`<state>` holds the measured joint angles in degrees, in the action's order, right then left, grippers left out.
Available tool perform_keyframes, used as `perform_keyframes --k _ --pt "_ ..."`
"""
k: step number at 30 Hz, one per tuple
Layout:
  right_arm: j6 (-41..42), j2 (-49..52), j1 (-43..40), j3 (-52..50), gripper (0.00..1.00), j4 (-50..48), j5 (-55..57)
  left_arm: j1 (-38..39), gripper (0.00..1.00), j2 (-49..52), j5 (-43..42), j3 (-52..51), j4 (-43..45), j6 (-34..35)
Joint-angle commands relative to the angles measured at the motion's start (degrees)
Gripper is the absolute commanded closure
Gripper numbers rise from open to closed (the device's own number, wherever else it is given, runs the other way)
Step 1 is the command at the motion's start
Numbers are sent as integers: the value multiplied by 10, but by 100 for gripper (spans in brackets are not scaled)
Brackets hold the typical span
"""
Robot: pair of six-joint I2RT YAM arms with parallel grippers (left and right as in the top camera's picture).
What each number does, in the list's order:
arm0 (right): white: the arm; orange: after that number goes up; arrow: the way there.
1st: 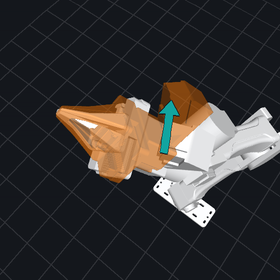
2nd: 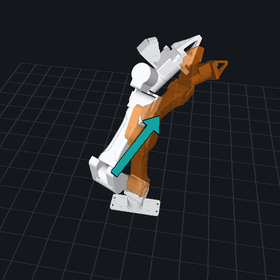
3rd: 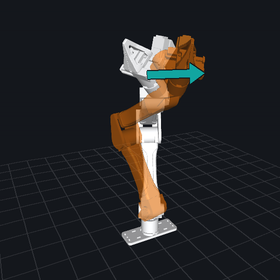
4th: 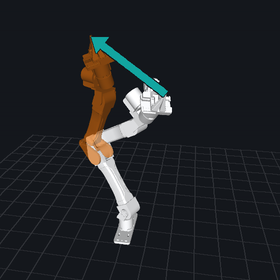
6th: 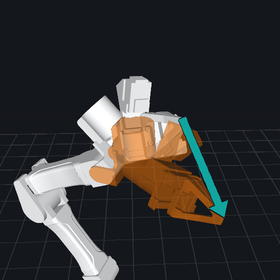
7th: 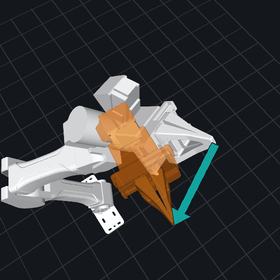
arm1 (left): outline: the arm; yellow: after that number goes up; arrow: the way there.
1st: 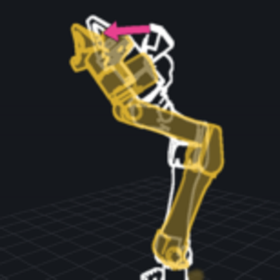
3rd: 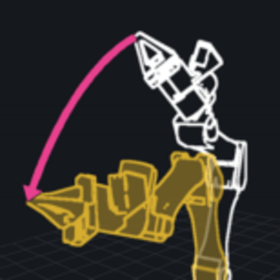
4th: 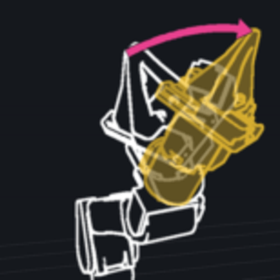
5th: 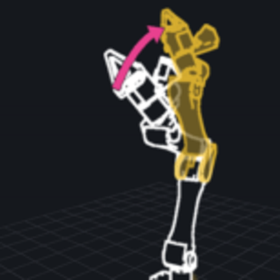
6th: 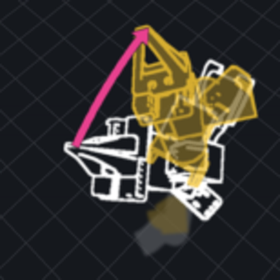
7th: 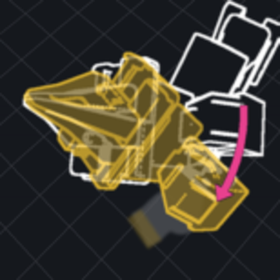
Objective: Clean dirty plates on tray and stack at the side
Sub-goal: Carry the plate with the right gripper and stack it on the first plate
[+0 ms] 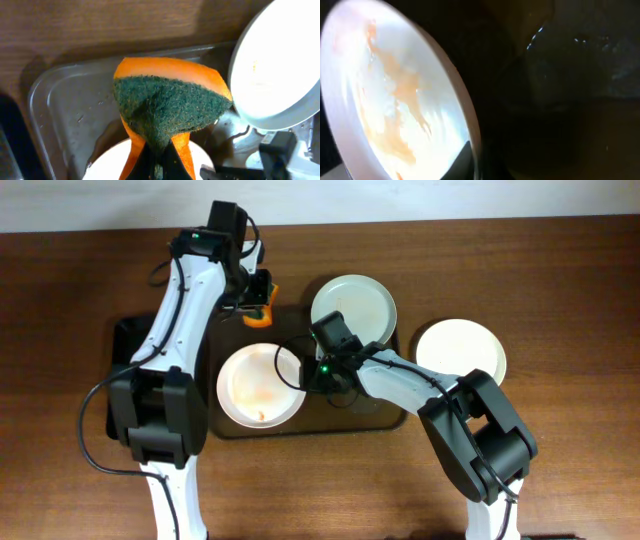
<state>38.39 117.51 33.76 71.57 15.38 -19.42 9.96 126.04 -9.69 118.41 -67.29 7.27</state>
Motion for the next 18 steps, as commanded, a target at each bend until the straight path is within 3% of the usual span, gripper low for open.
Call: perform_keyframes --k 1,2,3,4,10,13,18 --pt "-20 19 2 -10 65 1 21 -12 100 -3 14 7 -14 -14" --pt "-22 19 3 -10 61 -1 21 -11 100 -3 21 7 -16 -13" --pt "-22 19 3 -10 72 1 20 -11 100 -3 20 7 -16 -14" --pt "-22 17 2 -10 96 10 10 -11 100 -3 20 7 -17 -14" --pt "-113 -25 3 106 96 231 58 -11 100 -3 20 5 -29 -13" --pt "-127 -62 3 179 96 360 176 -11 100 -3 20 5 -31 -13" --pt "-127 -123 11 207 96 456 382 -11 100 -3 20 5 -30 -13"
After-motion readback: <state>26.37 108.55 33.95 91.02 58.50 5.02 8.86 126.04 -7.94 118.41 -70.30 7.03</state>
